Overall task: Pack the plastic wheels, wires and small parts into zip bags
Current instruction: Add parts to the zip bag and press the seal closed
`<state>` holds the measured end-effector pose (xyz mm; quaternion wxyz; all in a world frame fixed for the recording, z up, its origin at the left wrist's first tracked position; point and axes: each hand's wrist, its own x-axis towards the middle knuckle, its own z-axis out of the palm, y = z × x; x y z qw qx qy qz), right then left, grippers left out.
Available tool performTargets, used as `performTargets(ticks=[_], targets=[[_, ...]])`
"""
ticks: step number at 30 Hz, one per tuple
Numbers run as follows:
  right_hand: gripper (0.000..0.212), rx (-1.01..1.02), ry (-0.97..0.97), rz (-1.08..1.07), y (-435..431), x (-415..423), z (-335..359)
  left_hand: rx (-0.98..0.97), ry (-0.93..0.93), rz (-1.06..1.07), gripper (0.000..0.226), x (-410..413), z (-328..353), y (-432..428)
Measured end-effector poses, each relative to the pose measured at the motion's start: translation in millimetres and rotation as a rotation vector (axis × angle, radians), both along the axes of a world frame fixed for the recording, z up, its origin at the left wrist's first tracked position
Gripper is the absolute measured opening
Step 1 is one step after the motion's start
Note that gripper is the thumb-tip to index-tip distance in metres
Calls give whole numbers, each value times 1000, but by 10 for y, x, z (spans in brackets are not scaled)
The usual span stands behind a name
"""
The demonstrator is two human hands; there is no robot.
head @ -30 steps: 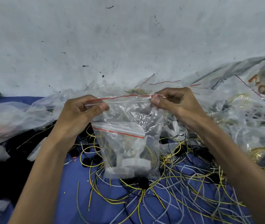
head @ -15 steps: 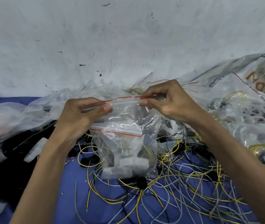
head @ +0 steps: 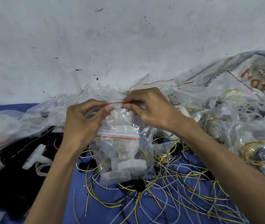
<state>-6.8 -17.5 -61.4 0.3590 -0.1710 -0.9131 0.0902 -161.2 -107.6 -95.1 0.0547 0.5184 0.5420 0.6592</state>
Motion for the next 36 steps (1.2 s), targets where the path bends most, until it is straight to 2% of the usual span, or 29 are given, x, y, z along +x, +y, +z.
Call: performTargets(ticks=[4,7,10,13,17,23,26,29,32,36], targets=[[15,70,-86,-37,-78,-56,1,15,47,22,2,102,4,7],[9,150,-114,-111,-139,-58,-12,12,108,70,15,176,-5,10],[5,133,-134,-169,-143,-18,36,-20,159,112,17,193,11,2],[13,77,-175,-145,-138,15,112,-62,143,54,11,150,61,-30],[13,178,-170,-134,-236,-38,130,-66,142,33,14,124,110,-49],[10,322,-210,-182,-338,-116,154,-89,363,222,23,125,139,-94],[20,413,-253,-231,-403,-127,174,-127,496,323,36,165,187,-142],[18,426,-273,-228,-422,-112,189,-165,607,450,23,204,191,-170],[15,539,-276,-261,-459,-150,162,-164,637,511,18,189,187,-198],[19,626,-302,-294,-483,-224,156,-145,640,506,34,193,190,-186]])
